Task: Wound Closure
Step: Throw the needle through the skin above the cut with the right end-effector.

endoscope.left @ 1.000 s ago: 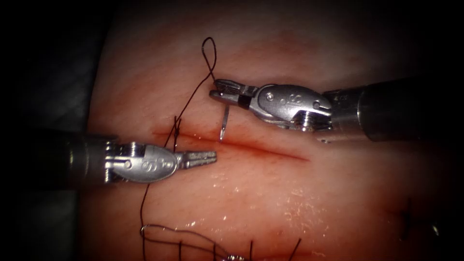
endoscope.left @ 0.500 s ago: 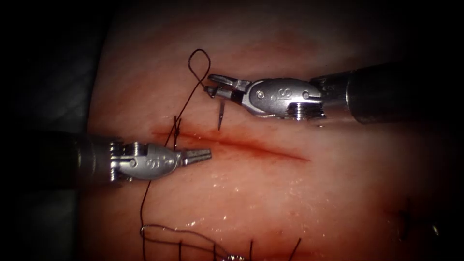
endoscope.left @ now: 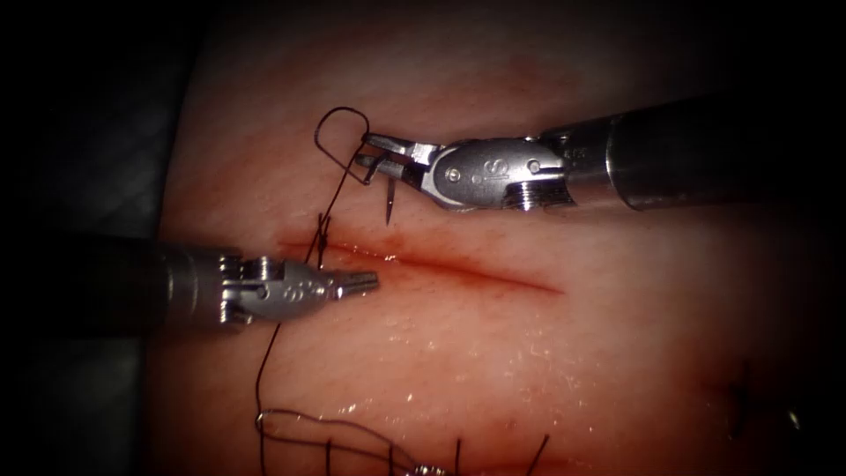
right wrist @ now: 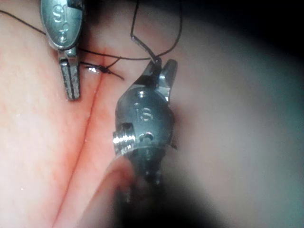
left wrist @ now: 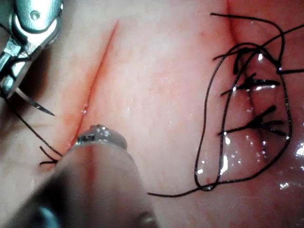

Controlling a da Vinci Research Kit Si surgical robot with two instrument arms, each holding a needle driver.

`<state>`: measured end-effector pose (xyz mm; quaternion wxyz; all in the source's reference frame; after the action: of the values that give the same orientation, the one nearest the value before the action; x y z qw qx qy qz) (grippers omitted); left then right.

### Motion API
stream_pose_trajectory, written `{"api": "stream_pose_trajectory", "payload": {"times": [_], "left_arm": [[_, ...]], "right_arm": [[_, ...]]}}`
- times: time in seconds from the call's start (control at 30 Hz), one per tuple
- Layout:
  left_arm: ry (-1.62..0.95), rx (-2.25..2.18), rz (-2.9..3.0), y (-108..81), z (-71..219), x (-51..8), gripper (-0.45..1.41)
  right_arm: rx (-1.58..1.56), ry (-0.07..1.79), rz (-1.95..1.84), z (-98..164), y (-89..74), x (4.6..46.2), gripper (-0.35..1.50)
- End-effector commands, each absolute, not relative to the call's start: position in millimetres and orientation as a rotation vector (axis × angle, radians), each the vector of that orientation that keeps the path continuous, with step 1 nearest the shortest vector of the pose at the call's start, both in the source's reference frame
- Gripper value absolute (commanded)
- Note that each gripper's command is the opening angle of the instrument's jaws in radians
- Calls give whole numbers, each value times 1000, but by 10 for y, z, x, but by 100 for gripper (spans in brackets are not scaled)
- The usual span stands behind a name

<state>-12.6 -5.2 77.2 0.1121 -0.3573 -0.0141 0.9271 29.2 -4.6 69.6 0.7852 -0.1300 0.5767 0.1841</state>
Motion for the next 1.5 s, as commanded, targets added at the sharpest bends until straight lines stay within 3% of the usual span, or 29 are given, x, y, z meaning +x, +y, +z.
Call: {"api": "stream_pose_trajectory", "payload": {"times": [0.03,1.5], "left_arm": [[-42,-1049,2727,-53,778,-132,-45],[-119,-985,2708,-72,748,-98,-45]], "right_arm": [[-285,1243,394,705,-47,299,-35],[-540,1155,123,767,-154,295,-35]]}}
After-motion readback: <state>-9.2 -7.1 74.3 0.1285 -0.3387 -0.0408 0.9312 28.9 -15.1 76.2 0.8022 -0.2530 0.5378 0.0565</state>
